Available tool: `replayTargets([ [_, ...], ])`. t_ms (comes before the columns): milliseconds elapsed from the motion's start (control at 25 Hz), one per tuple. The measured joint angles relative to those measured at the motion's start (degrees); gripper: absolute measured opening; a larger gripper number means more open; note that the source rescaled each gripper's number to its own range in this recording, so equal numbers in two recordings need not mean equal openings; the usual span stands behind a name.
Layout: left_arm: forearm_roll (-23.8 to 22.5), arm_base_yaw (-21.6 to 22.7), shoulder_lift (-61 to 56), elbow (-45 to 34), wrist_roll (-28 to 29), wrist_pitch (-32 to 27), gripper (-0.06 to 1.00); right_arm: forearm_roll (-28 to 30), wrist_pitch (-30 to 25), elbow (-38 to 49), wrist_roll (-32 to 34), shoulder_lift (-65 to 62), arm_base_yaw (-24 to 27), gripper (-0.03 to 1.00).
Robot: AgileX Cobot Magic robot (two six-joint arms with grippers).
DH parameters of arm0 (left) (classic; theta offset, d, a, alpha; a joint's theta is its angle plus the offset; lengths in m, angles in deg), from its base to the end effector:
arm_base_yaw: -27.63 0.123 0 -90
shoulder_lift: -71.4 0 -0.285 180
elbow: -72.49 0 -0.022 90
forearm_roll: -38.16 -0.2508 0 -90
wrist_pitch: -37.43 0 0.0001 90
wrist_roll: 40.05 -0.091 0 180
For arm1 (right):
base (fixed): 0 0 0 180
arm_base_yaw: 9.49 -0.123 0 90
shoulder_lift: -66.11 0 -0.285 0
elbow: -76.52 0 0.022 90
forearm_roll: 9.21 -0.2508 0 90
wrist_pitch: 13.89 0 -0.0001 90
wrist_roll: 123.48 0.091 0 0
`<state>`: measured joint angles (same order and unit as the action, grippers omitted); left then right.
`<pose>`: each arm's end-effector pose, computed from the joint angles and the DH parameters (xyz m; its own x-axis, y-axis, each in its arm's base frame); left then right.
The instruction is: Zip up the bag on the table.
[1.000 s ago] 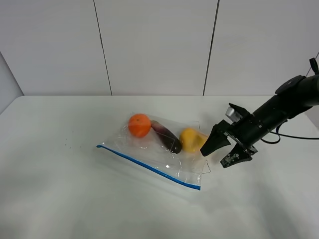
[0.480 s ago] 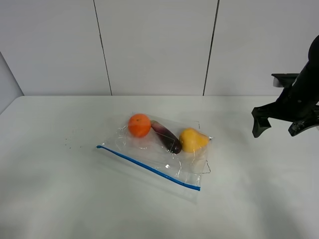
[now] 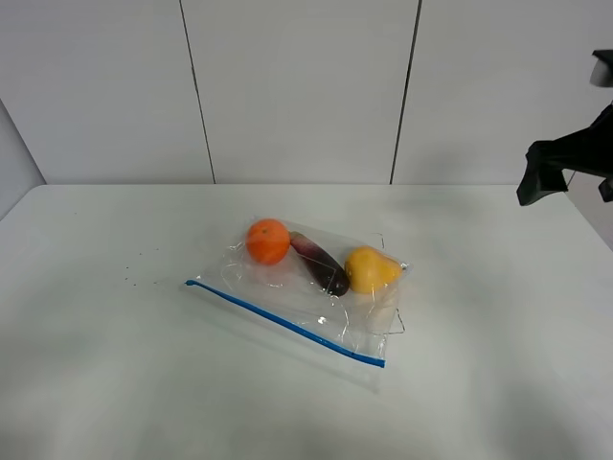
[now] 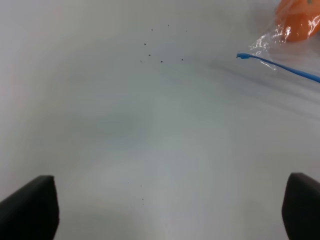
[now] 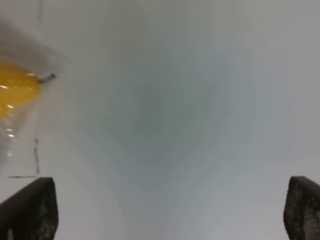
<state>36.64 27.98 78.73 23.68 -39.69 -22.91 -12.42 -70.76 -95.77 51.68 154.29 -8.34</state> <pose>-0.0053 0.0021 0.2767 -0.4459 0.0041 -0.8951 -0.0237 0.9996 0.0164 0.2843 -0.0014 0.3232 -0.8872 -0.0359 -0.4599 -0.0493 0.9986 0.0170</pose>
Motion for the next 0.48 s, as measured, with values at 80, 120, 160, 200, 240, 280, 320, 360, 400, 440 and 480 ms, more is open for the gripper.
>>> replayTargets([
  [80,0.00,0.00,0.00,0.00,0.00,0.00,1.00,-1.91,-0.07,0.00,-2.71,-3.56,0.00,1.00],
  [120,0.00,0.00,0.00,0.00,0.00,0.00,1.00,-3.43,-0.01,0.12,-4.20,-5.05,0.00,1.00],
  [160,0.00,0.00,0.00,0.00,0.00,0.00,1.00,-4.95,0.19,0.50,-5.49,-6.90,0.00,1.00],
  [200,0.00,0.00,0.00,0.00,0.00,0.00,1.00,-6.30,0.34,1.18,-6.85,-8.77,0.00,1.00],
  [240,0.00,0.00,0.00,0.00,0.00,0.00,1.00,-7.20,0.68,2.00,-8.12,-10.62,0.00,1.00],
  [280,0.00,0.00,0.00,0.00,0.00,0.00,1.00,-7.90,1.11,3.24,-8.92,-12.24,0.00,1.00],
  [320,0.00,0.00,0.00,0.00,0.00,0.00,1.00,-8.32,1.56,4.67,-9.53,-14.13,0.00,1.00],
  [360,0.00,0.00,0.00,0.00,0.00,0.00,1.00,-8.41,1.98,6.03,-9.91,-16.04,0.00,1.00],
  [400,0.00,0.00,0.00,0.00,0.00,0.00,1.00,-8.41,2.78,7.84,-10.06,-17.73,0.00,1.00],
  [440,0.00,0.00,0.00,0.00,0.00,0.00,1.00,-8.41,3.74,9.67,-10.23,-19.83,0.00,1.00],
  [480,0.00,0.00,0.00,0.00,0.00,0.00,1.00,-8.35,4.62,11.48,-10.36,-22.06,0.00,1.00],
])
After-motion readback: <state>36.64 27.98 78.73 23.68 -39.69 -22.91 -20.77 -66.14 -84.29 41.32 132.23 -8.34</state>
